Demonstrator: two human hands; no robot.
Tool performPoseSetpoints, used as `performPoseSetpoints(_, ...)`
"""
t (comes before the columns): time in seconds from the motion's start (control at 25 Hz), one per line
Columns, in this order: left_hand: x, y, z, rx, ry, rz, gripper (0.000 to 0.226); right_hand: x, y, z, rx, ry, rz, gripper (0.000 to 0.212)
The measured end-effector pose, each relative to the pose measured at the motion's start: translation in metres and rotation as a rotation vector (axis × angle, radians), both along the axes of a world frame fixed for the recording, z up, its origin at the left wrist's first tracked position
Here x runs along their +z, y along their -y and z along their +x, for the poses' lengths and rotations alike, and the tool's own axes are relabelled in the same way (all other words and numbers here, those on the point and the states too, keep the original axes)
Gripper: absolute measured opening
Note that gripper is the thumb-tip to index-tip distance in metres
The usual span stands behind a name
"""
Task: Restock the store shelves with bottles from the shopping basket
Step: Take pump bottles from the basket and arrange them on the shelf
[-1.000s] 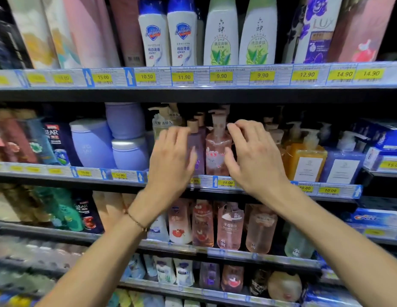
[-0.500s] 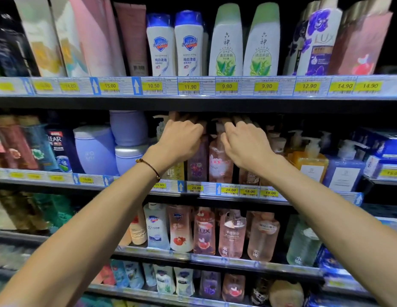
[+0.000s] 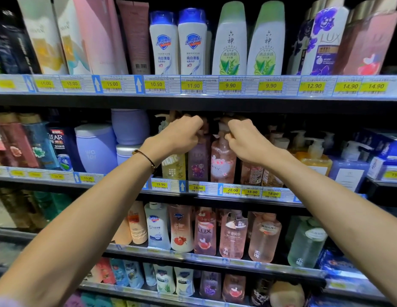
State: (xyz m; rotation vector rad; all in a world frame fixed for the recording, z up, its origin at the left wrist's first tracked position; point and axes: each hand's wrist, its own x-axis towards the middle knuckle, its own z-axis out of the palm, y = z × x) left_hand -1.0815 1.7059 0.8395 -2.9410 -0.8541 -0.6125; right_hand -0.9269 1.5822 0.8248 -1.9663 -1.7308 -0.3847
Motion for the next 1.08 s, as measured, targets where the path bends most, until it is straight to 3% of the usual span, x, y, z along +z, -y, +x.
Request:
performPoseSetpoints(0.12,0.002,0.005,-0.005,0.013,-0.008,-0.002,0.044,0.000,-0.001,0.000,0.025,-0.006,0.016,0.040)
performPoseSetpoints(0.28,0.004,0.011,-0.009,0.041,-0.051,0.011,0.044,-0.002,-0.002,0.002,0.050,-0.012,0.047,0.042)
performPoseSetpoints(0.44,0.003,0.013,-0.009,0.036,-0.119,0.070,0.027,-0.005,0.002,0.001,0.063,-0.077,0.023,0.038)
performPoseSetpoints(0.56,-0.001,0.020,-0.013,0.026,-0.118,0.151,0.017,-0.005,0.021,-0.006,0.019,-0.018,-0.010,0.018)
performPoseSetpoints(0.6,-0.002,0.023,-0.018,0.033,-0.100,0.195,0.009,-0.006,0.031,-0.008,0.006,0.013,-0.030,0.023)
performPoseSetpoints(0.72,-0.010,0.031,-0.039,-0.007,0.000,0.369,0.036,-0.012,0.066,-0.014,-0.060,0.257,0.023,0.051)
performPoseSetpoints(0.84,-0.002,0.054,-0.053,-0.140,0.153,0.345,0.031,-0.008,0.095,-0.016,-0.062,0.480,0.172,0.038)
performPoseSetpoints(0.96,0.025,0.073,-0.049,-0.208,0.339,0.295,0.013,0.024,0.106,-0.006,-0.035,0.485,0.277,0.025)
performPoseSetpoints(1.08,0.071,0.070,-0.024,-0.219,0.500,0.308,0.016,0.084,0.101,0.010,-0.034,0.354,0.427,0.024)
